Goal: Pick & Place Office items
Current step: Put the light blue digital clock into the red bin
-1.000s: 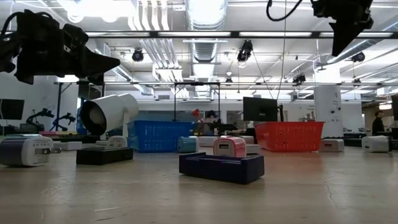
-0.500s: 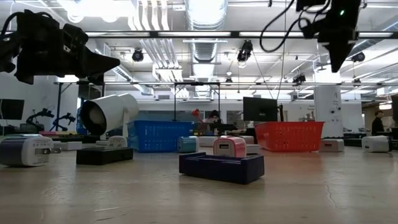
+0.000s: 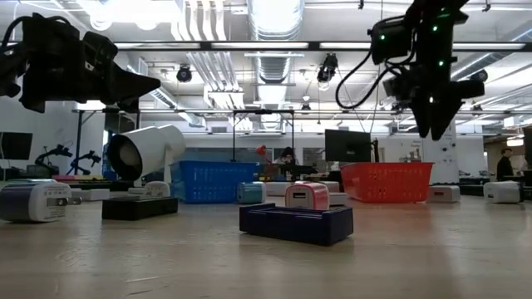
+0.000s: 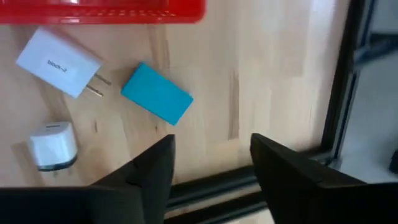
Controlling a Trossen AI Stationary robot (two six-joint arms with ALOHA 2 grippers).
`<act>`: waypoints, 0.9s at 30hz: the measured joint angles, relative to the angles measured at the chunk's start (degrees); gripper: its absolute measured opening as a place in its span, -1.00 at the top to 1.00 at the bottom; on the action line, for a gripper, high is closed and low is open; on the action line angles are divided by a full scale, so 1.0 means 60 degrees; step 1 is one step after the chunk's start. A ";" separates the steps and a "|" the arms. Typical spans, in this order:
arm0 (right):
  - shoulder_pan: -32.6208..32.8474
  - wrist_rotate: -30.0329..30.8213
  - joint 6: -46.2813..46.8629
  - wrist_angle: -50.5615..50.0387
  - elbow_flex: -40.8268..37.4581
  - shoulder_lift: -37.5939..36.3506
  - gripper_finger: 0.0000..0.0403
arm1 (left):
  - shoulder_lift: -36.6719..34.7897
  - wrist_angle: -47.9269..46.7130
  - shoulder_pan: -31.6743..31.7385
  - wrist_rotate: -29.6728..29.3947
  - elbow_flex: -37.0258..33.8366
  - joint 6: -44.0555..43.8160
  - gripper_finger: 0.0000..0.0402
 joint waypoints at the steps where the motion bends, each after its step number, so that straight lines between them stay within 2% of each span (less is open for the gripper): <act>1: 0.0000 -0.0002 -0.0233 0.0110 -0.0079 0.0092 -0.13 | 0.0000 0.0000 0.0000 0.0001 0.0000 0.0000 0.94; 6: -0.0004 -0.0361 -0.1149 0.0592 -0.0517 0.0452 -0.33 | 0.0000 -0.0132 0.0000 0.0000 0.0000 0.0000 0.94; 11: 0.0011 -0.0788 -0.1781 0.1374 -0.1178 0.0594 -0.42 | 0.0000 -0.0277 0.0000 -0.0004 0.0000 0.0000 0.94; 16: 0.0015 -0.0809 -0.2404 0.1923 -0.1762 0.0767 -0.42 | 0.0000 -0.0280 0.0000 -0.0004 -0.0004 0.0000 0.94; 27: 0.0011 -0.1228 -0.2856 0.2632 -0.2164 0.1419 -0.39 | 0.0000 -0.0280 0.0000 -0.0028 -0.0018 0.0178 0.94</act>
